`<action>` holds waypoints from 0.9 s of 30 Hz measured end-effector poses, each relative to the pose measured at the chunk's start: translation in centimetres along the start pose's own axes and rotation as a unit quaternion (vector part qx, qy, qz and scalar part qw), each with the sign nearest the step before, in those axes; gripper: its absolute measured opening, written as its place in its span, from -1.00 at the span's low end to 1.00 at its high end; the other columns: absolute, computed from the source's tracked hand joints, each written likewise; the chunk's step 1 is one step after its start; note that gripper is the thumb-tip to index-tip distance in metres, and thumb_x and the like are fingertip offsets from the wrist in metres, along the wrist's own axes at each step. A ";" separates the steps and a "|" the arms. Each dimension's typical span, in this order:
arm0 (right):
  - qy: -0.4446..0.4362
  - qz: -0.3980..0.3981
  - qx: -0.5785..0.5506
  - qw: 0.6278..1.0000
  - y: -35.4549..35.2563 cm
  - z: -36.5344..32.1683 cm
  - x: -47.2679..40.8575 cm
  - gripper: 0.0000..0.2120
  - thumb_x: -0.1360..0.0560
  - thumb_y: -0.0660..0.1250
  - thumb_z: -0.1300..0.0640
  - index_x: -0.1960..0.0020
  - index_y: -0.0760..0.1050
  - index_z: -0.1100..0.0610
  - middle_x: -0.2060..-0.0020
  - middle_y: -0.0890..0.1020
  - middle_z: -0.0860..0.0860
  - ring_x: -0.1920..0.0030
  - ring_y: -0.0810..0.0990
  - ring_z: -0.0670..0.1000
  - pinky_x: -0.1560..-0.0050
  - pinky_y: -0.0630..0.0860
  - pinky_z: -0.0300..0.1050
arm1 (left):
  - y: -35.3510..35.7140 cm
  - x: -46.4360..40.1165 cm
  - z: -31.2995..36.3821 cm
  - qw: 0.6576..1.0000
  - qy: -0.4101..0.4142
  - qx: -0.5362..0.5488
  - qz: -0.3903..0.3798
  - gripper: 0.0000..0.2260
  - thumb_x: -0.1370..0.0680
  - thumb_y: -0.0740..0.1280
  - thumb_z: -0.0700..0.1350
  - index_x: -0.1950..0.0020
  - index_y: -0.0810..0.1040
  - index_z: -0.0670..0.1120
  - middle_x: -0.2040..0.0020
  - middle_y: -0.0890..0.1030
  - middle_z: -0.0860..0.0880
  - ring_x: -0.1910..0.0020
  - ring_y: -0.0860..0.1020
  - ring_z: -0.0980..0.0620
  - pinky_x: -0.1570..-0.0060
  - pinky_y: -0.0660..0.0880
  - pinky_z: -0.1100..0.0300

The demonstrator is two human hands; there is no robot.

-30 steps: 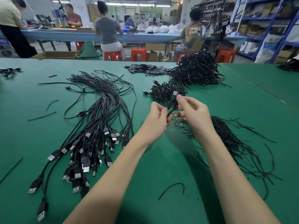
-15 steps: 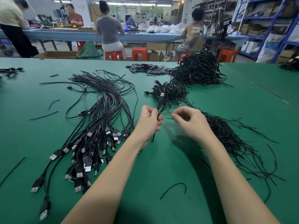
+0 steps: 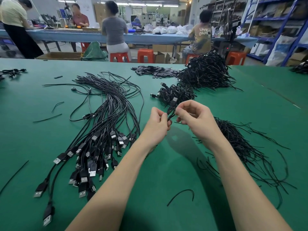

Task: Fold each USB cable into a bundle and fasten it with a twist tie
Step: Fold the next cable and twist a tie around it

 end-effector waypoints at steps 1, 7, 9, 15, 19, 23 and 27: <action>-0.004 0.010 0.011 1.000 0.0 0.1 -0.1 -0.93 -0.56 0.43 0.19 0.10 0.61 0.07 0.27 0.68 -0.02 0.27 0.61 -0.13 0.13 0.53 -0.23 | 0.1 0.0 0.1 1.000 0.002 0.000 -0.006 -0.85 -0.69 0.11 -0.08 0.08 0.25 0.01 0.28 0.49 0.02 0.47 0.37 0.20 0.43 0.30 0.29; -0.028 0.030 0.119 0.992 1.0 1.0 0.1 -0.94 -0.51 0.47 0.10 0.14 0.64 -0.02 0.34 0.71 -0.03 0.27 0.63 -0.07 0.17 0.46 -0.24 | 0.7 0.1 0.2 1.000 0.003 -0.005 -0.013 -0.85 -0.69 0.12 -0.10 0.08 0.26 -0.01 0.32 0.46 0.04 0.47 0.35 0.19 0.41 0.31 0.27; -0.035 0.054 0.161 0.985 1.2 1.2 0.0 -0.92 -0.49 0.49 0.08 0.18 0.65 -0.04 0.38 0.69 -0.06 0.36 0.58 -0.14 0.27 0.38 -0.40 | 0.6 0.0 0.2 1.000 0.002 -0.006 -0.011 -0.85 -0.68 0.12 -0.11 0.08 0.26 -0.02 0.32 0.46 0.05 0.48 0.36 0.19 0.41 0.30 0.26; -0.053 0.045 0.218 0.974 0.6 1.2 0.1 -0.91 -0.45 0.51 0.10 0.22 0.69 -0.05 0.45 0.63 -0.17 0.43 0.52 -0.18 0.29 0.40 -0.42 | 0.5 0.0 0.7 1.000 -0.010 -0.020 -0.020 -0.81 -0.69 0.11 -0.04 0.10 0.23 -0.02 0.36 0.47 0.05 0.52 0.34 0.20 0.45 0.26 0.28; -0.060 0.028 0.218 0.974 0.7 1.0 0.1 -0.94 -0.45 0.51 0.12 0.18 0.70 -0.03 0.40 0.67 -0.12 0.37 0.58 -0.14 0.25 0.49 -0.35 | 0.3 0.3 0.9 1.000 -0.028 -0.001 -0.005 -0.82 -0.68 0.14 -0.10 0.10 0.25 -0.05 0.38 0.45 0.03 0.51 0.32 0.16 0.52 0.25 0.32; 0.049 -0.029 0.038 0.998 0.7 1.2 0.4 -0.93 -0.51 0.48 0.18 0.04 0.67 0.02 0.32 0.71 -0.03 0.35 0.58 -0.10 0.17 0.60 -0.22 | 0.1 0.3 1.3 0.993 -0.068 0.099 0.019 -0.86 -0.67 0.15 -0.17 0.08 0.30 -0.10 0.36 0.45 -0.03 0.49 0.34 0.11 0.57 0.23 0.34; 0.131 -0.069 -0.070 0.987 0.2 1.2 0.4 -0.91 -0.53 0.47 0.19 0.00 0.57 0.13 0.23 0.72 0.06 0.34 0.58 -0.05 0.29 0.55 -0.21 | 0.1 0.3 1.4 0.975 -0.088 0.206 0.005 -0.90 -0.68 0.14 -0.21 0.03 0.28 -0.13 0.36 0.43 -0.07 0.49 0.32 0.10 0.58 0.15 0.32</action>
Point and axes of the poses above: each hand's wrist, its own x-axis away from the middle knuckle, its own y-axis out of the palm, z = x × y, the point moved 1 cm from there along -x, towards the middle knuckle
